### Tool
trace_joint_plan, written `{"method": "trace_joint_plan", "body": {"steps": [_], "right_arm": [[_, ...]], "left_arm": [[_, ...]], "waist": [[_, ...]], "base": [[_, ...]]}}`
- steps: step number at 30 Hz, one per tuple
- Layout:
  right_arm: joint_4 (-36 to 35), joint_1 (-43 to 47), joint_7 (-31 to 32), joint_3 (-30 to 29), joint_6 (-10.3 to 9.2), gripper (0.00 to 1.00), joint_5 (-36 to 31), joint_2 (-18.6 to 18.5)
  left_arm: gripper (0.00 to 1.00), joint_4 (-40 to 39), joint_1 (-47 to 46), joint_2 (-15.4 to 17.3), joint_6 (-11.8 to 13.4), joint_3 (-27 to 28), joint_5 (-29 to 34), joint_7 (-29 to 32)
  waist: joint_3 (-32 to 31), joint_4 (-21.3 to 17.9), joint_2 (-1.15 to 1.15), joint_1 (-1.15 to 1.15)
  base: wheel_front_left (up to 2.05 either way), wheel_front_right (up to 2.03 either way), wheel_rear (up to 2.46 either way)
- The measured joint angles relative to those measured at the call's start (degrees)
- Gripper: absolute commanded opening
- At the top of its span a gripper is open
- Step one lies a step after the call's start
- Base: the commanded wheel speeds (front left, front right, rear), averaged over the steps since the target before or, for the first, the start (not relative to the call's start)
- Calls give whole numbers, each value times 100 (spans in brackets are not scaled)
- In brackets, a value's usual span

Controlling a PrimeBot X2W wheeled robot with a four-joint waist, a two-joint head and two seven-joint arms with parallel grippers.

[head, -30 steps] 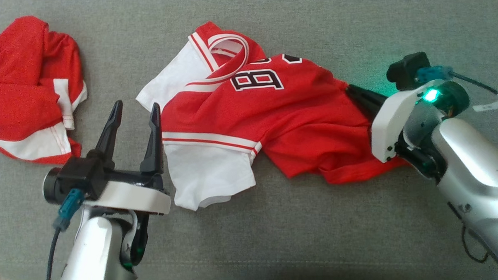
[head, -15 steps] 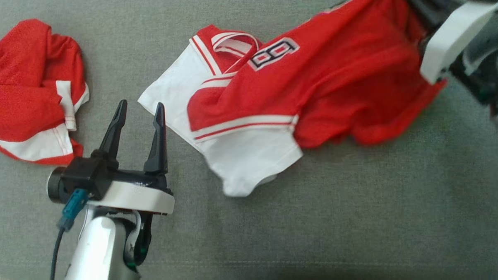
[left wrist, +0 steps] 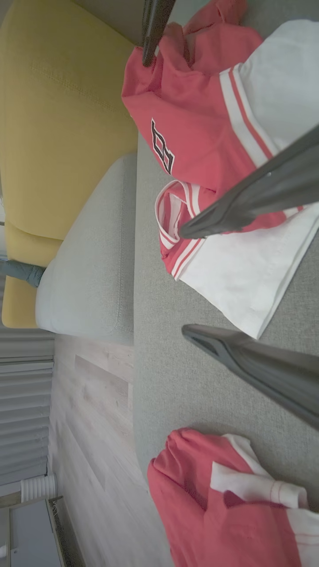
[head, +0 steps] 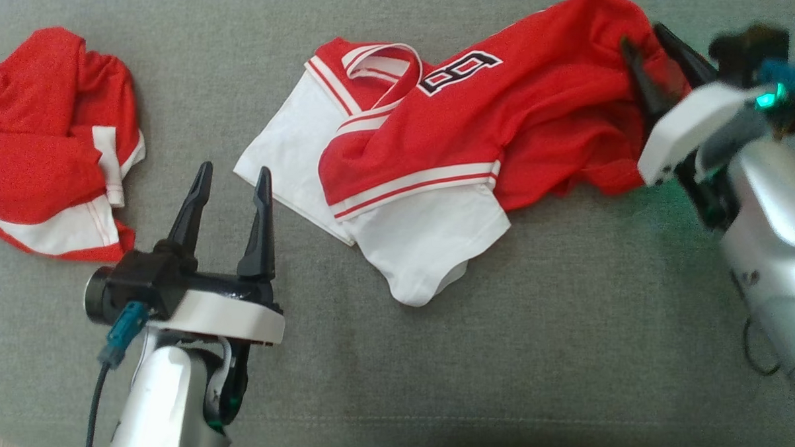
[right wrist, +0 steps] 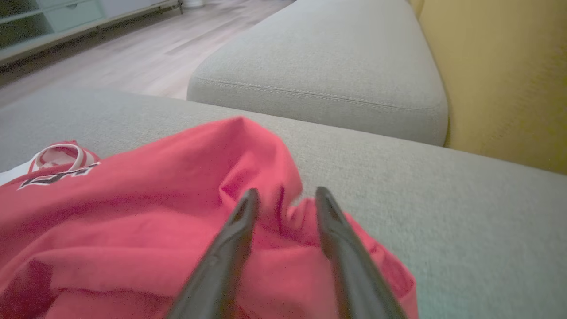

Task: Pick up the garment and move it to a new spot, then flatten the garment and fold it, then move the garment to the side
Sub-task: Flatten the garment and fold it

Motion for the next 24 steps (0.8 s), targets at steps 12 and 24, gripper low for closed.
{"method": "trace_joint_plan", "body": {"steps": [12, 24], "right_arm": [[-929, 1561, -1138, -1644, 0, 100, -635, 808], [-3463, 3832, -693, -2509, 0, 100, -1361, 1484]], "left_arm": [[100, 46, 380, 26, 7, 146, 54, 0], [100, -35, 540, 102, 64, 198, 54, 0]], "waist": [[-474, -294, 0, 0], [-734, -530, 0, 0]], "base": [[0, 0, 0], [0, 0, 0]]}}
